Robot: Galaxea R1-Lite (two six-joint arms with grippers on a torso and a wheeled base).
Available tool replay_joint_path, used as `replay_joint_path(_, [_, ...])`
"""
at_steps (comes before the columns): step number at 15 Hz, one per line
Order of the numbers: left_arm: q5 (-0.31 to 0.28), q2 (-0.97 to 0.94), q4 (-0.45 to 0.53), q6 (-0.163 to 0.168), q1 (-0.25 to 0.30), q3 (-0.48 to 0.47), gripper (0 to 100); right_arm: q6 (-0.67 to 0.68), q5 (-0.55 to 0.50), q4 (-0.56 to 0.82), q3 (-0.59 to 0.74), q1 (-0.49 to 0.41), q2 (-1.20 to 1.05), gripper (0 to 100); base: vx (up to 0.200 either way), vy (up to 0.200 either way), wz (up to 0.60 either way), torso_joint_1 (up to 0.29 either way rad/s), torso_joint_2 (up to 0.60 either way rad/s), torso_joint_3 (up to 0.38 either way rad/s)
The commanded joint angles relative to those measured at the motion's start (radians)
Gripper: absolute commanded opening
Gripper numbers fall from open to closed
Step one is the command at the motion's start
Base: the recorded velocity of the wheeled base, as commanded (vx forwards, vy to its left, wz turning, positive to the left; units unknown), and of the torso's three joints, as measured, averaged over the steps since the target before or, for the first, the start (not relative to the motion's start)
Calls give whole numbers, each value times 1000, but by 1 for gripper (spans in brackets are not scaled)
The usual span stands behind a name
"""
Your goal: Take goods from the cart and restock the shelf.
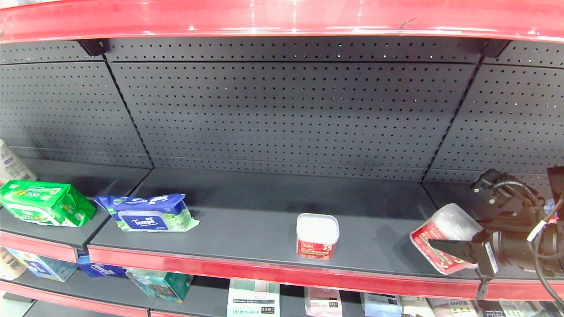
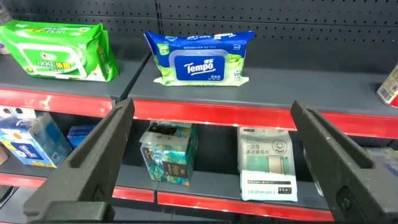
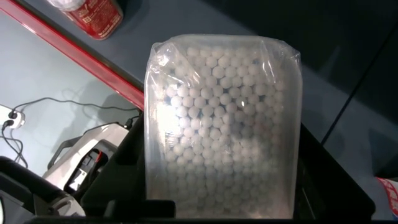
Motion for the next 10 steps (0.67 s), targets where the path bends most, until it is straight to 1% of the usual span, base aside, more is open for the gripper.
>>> replay_joint_path(1, [0, 0, 0, 0, 0, 0, 100, -1, 1, -1, 3, 2, -2, 0, 0, 0, 0, 0, 0, 0])
replay_joint_path(4, [0, 0, 0, 0, 0, 0, 100, -15, 2, -1, -11, 4, 4, 0, 0, 0, 0, 0, 0, 0])
replay_joint_path(8, [0, 0, 0, 0, 0, 0, 100, -19, 2, -1, -28, 58, 67, 0, 0, 0, 0, 0, 0, 0])
replay_joint_path(10, [0, 0, 0, 0, 0, 0, 100, -64, 8, -1, -52, 50, 125, 0, 0, 0, 0, 0, 0, 0])
